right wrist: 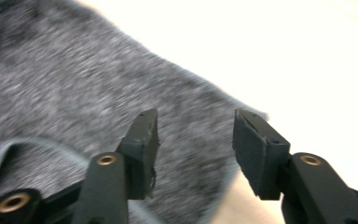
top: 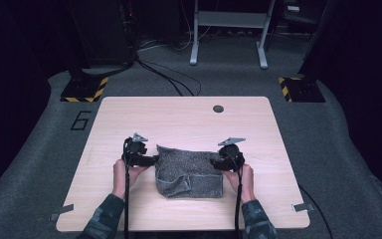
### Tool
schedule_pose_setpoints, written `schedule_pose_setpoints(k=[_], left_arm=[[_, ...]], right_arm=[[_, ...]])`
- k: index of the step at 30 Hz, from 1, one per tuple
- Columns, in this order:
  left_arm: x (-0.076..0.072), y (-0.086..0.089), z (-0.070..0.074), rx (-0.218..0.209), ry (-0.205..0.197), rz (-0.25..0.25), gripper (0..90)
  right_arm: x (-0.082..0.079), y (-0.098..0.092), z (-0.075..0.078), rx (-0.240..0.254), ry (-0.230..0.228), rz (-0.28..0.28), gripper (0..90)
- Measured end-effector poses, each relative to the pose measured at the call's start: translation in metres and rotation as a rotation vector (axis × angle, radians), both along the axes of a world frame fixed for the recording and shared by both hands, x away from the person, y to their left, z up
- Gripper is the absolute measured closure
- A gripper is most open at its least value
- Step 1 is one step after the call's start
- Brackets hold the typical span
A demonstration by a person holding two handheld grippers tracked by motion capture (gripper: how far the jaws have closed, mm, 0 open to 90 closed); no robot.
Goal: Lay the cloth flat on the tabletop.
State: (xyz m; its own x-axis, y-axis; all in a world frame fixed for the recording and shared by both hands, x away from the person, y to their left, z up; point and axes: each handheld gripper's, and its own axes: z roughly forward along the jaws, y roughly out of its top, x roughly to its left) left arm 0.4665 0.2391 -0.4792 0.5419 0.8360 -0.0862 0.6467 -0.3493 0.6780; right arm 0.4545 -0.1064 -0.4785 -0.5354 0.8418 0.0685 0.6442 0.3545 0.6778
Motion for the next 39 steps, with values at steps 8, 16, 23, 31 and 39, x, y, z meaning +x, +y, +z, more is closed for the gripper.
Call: schedule_pose_setpoints(k=[8,16,23,31,39], left_arm=[[0.03,-0.016,-0.001,0.022,0.049,-0.014,26.9],[0.039,-0.026,-0.016,0.088,0.091,-0.03,40.8],[0.031,-0.03,-0.023,0.103,0.082,-0.059,71.4],[0.018,-0.028,-0.02,0.068,0.041,-0.068,87.7],[-0.01,-0.021,-0.011,0.02,0.022,-0.097,87.8]], right_arm=[[0.032,0.0,-0.014,-0.091,0.069,-0.052,39.1],[0.038,0.004,-0.026,-0.104,0.089,-0.065,48.3],[0.028,0.007,-0.026,-0.088,0.063,-0.02,78.4],[0.021,0.005,-0.025,-0.038,0.055,-0.04,87.6],[-0.008,-0.002,0.001,-0.01,0.003,0.002,87.5]])
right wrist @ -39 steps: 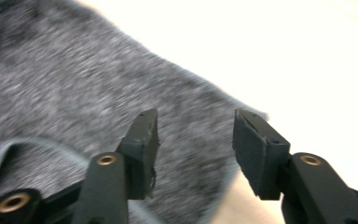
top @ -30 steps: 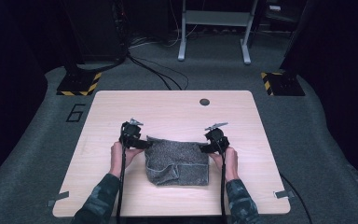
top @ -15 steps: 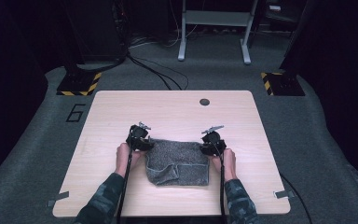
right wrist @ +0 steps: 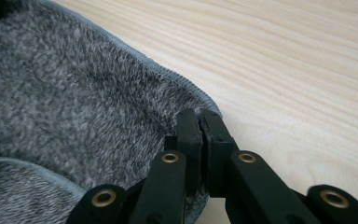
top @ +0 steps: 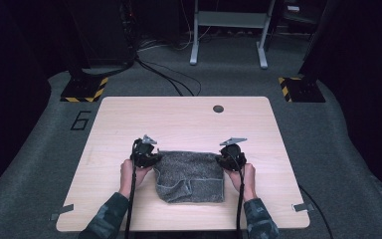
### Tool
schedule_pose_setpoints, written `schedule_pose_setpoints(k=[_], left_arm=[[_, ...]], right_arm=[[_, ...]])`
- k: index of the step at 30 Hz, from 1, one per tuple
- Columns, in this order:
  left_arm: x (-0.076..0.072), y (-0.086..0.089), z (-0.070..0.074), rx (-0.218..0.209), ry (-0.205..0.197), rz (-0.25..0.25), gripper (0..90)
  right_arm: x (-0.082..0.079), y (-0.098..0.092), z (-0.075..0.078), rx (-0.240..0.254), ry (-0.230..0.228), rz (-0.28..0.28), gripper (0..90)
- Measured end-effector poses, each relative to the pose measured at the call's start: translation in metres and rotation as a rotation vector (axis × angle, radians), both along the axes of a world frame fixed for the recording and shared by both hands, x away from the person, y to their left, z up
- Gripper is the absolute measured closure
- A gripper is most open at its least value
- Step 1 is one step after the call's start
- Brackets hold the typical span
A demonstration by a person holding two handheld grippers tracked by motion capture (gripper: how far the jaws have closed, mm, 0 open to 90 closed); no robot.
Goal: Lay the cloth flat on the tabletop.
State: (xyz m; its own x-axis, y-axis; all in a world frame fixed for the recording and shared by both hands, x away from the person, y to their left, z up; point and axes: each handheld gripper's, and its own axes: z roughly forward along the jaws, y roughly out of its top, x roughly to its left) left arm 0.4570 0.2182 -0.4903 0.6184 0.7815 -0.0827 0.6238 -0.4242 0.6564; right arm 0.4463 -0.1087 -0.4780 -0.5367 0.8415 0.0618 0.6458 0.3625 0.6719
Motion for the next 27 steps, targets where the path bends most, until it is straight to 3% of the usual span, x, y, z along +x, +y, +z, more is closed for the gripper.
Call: schedule_pose_setpoints(k=[4,7,8,10,11,12,13,14,15,16,17,18,19,21,23,24,25,27], left_arm=[[-0.008,0.002,-0.003,-0.017,0.018,-0.013,87.9],[-0.005,0.002,-0.004,-0.013,0.019,-0.015,88.0],[-0.002,0.003,-0.004,-0.014,0.019,-0.013,88.2],[0.018,0.003,-0.002,0.012,-0.009,0.005,88.2],[0.018,0.003,-0.002,0.012,-0.009,0.005,88.3],[0.03,0.004,0.002,0.022,-0.017,0.02,88.3],[0.042,0.006,0.01,0.016,-0.037,0.045,88.4],[0.054,0.008,0.023,0.035,-0.072,0.071,88.4],[0.064,0.011,0.04,0.023,-0.112,0.092,88.4],[0.073,0.017,0.087,0.001,-0.231,0.117,88.4],[0.071,0.018,0.11,-0.024,-0.298,0.127,88.4],[0.071,0.018,0.11,-0.024,-0.298,0.127,88.3],[0.059,0.018,0.148,-0.007,-0.423,0.113,88.3],[0.042,0.021,0.167,-0.015,-0.505,0.094,88.3],[0.026,0.022,0.164,-0.018,-0.535,0.069,88.1],[0.026,0.022,0.164,-0.018,-0.535,0.069,88.0],[0.011,0.022,0.143,-0.016,-0.525,0.043,87.9],[-0.004,0.02,0.11,-0.015,-0.486,0.009,87.6]], right_arm=[[-0.01,0.0,0.003,-0.002,0.008,0.013,87.6],[-0.01,-0.001,0.003,-0.008,0.01,0.018,87.7],[-0.005,-0.001,0.003,-0.01,0.001,0.008,87.9],[0.008,0.001,0.007,-0.028,-0.016,0.003,88.1],[0.018,0.002,0.011,-0.042,-0.032,0.006,88.2],[0.018,0.002,0.011,-0.042,-0.032,0.006,88.2],[0.042,0.005,0.028,-0.075,-0.07,-0.013,88.3],[0.042,0.005,0.028,-0.075,-0.07,-0.013,88.3],[0.054,0.006,0.043,-0.088,-0.104,-0.022,88.3],[0.069,0.006,0.085,-0.083,-0.18,-0.05,88.3],[0.071,0.007,0.109,-0.064,-0.233,-0.059,88.3],[0.071,0.007,0.109,-0.064,-0.233,-0.059,88.3],[0.066,0.008,0.15,-0.061,-0.327,-0.057,88.2],[0.054,0.006,0.174,-0.06,-0.398,-0.031,88.0],[0.039,0.001,0.179,-0.04,-0.43,-0.011,87.7],[0.032,-0.001,0.174,-0.03,-0.431,-0.002,87.5],[0.024,-0.003,0.165,-0.026,-0.425,0.008,87.2],[0.008,-0.005,0.135,-0.02,-0.397,0.032,86.8]])
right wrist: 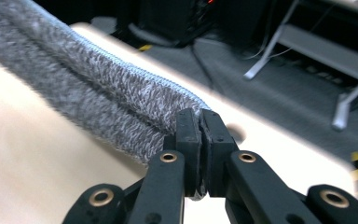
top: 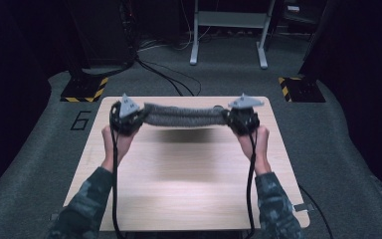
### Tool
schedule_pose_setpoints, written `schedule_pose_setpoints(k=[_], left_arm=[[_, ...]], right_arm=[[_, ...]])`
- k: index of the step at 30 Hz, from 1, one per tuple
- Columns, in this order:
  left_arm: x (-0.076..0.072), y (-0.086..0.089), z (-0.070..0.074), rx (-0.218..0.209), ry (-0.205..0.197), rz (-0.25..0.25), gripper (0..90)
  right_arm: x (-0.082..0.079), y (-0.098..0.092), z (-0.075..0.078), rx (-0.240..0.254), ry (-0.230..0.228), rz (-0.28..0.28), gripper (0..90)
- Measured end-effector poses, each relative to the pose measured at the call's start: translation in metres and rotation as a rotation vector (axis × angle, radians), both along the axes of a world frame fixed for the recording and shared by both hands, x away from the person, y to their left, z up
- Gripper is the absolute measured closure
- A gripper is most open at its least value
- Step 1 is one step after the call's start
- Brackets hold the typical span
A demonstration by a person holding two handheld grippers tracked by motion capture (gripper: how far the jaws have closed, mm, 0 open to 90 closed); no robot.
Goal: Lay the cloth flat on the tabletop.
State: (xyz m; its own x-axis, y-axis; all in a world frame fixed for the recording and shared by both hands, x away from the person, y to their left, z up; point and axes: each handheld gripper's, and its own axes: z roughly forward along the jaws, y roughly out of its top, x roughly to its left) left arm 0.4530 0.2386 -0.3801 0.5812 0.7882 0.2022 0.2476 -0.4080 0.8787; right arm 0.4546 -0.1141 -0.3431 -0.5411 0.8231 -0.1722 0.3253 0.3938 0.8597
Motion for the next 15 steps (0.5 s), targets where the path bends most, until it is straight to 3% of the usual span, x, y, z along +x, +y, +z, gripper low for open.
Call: schedule_pose_setpoints(k=[1,2,4,5,6,8,10,11,15], left_arm=[[-0.008,-0.001,-0.018,0.018,0.025,-0.015,87.3],[-0.008,-0.001,-0.018,0.018,0.025,-0.015,87.1],[-0.023,-0.001,-0.056,0.006,0.089,-0.037,86.7],[-0.03,-0.001,-0.074,-0.001,0.121,-0.045,85.0],[-0.042,-0.001,-0.103,0.004,0.194,-0.063,82.8],[-0.055,0.0,-0.12,-0.021,0.25,-0.085,76.0],[-0.062,0.002,-0.126,-0.025,0.269,-0.09,67.1],[-0.073,0.007,-0.13,-0.027,0.297,-0.091,60.0],[-0.087,0.019,-0.122,-0.065,0.299,-0.079,42.4]], right_arm=[[-0.007,-0.002,-0.018,-0.019,0.023,0.011,86.7],[-0.007,-0.002,-0.018,-0.019,0.023,0.011,86.7],[-0.022,-0.003,-0.057,-0.008,0.085,0.021,86.3],[-0.037,-0.004,-0.094,0.002,0.148,0.033,85.6],[-0.044,-0.003,-0.11,-0.011,0.179,0.039,85.0],[-0.057,-0.003,-0.134,-0.016,0.233,0.045,82.9],[-0.062,-0.004,-0.141,-0.014,0.253,0.05,80.3],[-0.072,-0.008,-0.144,-0.002,0.272,0.063,75.5],[-0.088,-0.023,-0.131,0.036,0.269,0.069,65.4]])
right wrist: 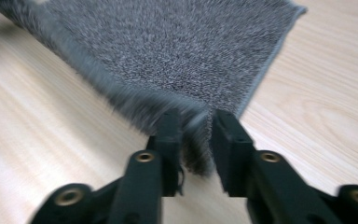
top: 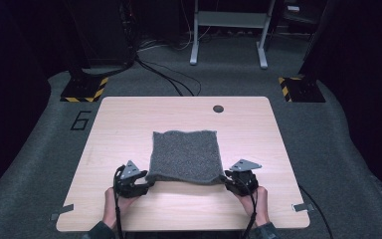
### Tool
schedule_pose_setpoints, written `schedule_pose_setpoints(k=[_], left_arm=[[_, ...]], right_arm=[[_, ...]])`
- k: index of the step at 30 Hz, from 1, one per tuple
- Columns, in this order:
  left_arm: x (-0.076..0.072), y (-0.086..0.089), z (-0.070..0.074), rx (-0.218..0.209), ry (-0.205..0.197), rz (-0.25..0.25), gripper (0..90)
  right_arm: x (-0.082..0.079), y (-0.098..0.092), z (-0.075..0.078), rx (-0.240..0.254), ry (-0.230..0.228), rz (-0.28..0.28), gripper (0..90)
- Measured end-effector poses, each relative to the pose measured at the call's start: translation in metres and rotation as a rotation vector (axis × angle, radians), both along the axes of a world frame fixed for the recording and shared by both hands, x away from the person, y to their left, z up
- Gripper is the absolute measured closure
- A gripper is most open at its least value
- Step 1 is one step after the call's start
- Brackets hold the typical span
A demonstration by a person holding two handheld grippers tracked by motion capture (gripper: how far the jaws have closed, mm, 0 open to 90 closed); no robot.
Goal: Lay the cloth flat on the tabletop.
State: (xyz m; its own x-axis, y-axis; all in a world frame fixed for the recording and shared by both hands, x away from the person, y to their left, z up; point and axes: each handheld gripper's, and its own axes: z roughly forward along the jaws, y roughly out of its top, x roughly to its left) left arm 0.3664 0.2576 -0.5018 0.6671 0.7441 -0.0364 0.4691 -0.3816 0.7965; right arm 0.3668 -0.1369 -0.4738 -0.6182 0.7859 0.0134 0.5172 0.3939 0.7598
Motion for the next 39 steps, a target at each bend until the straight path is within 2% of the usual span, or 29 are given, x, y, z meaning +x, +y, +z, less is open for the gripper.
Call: schedule_pose_setpoints(k=[2,3,4,6,7,8,9,11,12,14,15,16,18,20,22,23,24,25,26,27,28,29,30,31,32,35,36,37,39], left_arm=[[-0.003,0.01,0.018,-0.023,-0.022,0.021,36.6],[-0.003,0.01,0.018,-0.023,-0.022,0.021,34.9],[0.001,0.012,0.03,-0.024,-0.05,0.036,33.6],[0.009,0.011,0.04,-0.042,-0.067,0.046,30.6],[0.009,0.011,0.04,-0.042,-0.067,0.046,29.6],[0.014,0.007,0.047,-0.054,-0.077,0.046,29.0],[0.015,0.005,0.05,-0.05,-0.082,0.041,28.4],[0.013,0.002,0.051,-0.037,-0.081,0.03,27.7],[0.013,0.002,0.051,-0.037,-0.081,0.03,27.5],[0.007,0.003,0.047,-0.029,-0.067,0.026,27.4],[0.0,0.009,0.042,-0.021,-0.056,0.031,26.9],[0.0,0.009,0.042,-0.021,-0.056,0.031,26.8],[-0.014,0.021,0.038,-0.014,-0.047,0.05,26.6],[-0.021,0.029,0.039,-0.019,-0.051,0.069,26.2],[-0.023,0.032,0.039,-0.019,-0.055,0.079,25.6],[-0.022,0.034,0.039,-0.016,-0.052,0.093,25.2],[-0.019,0.034,0.039,-0.015,-0.053,0.094,25.2],[-0.016,0.033,0.039,-0.012,-0.049,0.099,25.1],[-0.005,0.026,0.037,-0.003,-0.038,0.089,24.9],[-0.005,0.026,0.037,-0.003,-0.038,0.089,24.7],[0.002,0.02,0.035,0.003,-0.025,0.086,24.7],[0.015,0.007,0.027,0.031,-0.002,0.068,23.4],[0.015,0.007,0.027,0.031,-0.002,0.068,23.2],[0.026,-0.006,0.018,0.064,0.028,0.049,22.3],[0.03,-0.011,0.012,0.064,0.052,0.042,21.9],[0.035,-0.019,0.004,0.075,0.073,0.036,21.4],[0.035,-0.025,-0.004,0.093,0.091,0.027,21.4],[0.035,-0.025,-0.004,0.093,0.091,0.027,21.4],[0.035,-0.03,-0.013,0.138,0.106,0.009,21.4]], right_arm=[[-0.001,-0.005,0.012,0.015,-0.018,-0.008,61.9],[-0.001,-0.005,0.012,0.015,-0.018,-0.008,61.9],[0.004,-0.005,0.02,0.011,-0.023,-0.014,55.4],[0.015,-0.001,0.024,0.011,-0.02,-0.013,50.9],[0.015,-0.001,0.024,0.011,-0.02,-0.013,50.9],[0.026,0.008,0.021,-0.019,-0.012,-0.013,47.5],[0.03,0.014,0.018,-0.025,-0.001,-0.007,45.6],[0.04,0.025,0.007,-0.051,0.021,0.003,43.0],[0.04,0.025,0.007,-0.051,0.021,0.003,43.0],[0.045,0.034,-0.005,-0.054,0.049,0.008,40.3],[0.049,0.039,-0.013,-0.055,0.068,0.006,39.6],[0.049,0.039,-0.013,-0.055,0.068,0.006,39.6],[0.051,0.039,-0.019,-0.043,0.083,-0.004,37.1],[0.05,0.038,-0.018,-0.038,0.088,-0.011,34.2],[0.05,0.038,-0.018,-0.039,0.084,-0.017,32.9],[0.049,0.039,-0.017,-0.045,0.079,-0.014,26.8],[0.049,0.039,-0.017,-0.045,0.079,-0.014,26.8],[0.049,0.043,-0.018,-0.044,0.067,-0.009,22.2],[0.047,0.046,-0.019,-0.048,0.068,-0.01,19.6],[0.047,0.046,-0.019,-0.048,0.068,-0.01,19.6],[0.047,0.049,-0.019,-0.054,0.064,-0.007,16.7],[0.046,0.056,-0.024,-0.051,0.063,0.0,13.9],[0.046,0.056,-0.024,-0.051,0.063,0.0,13.9],[0.047,0.061,-0.027,-0.067,0.063,0.025,13.1],[0.047,0.064,-0.03,-0.078,0.062,0.026,11.6],[0.048,0.068,-0.034,-0.091,0.074,0.042,10.6],[0.05,0.069,-0.038,-0.111,0.086,0.044,9.9],[0.05,0.069,-0.038,-0.111,0.086,0.044,9.9],[0.053,0.067,-0.045,-0.124,0.107,0.051,8.9]])
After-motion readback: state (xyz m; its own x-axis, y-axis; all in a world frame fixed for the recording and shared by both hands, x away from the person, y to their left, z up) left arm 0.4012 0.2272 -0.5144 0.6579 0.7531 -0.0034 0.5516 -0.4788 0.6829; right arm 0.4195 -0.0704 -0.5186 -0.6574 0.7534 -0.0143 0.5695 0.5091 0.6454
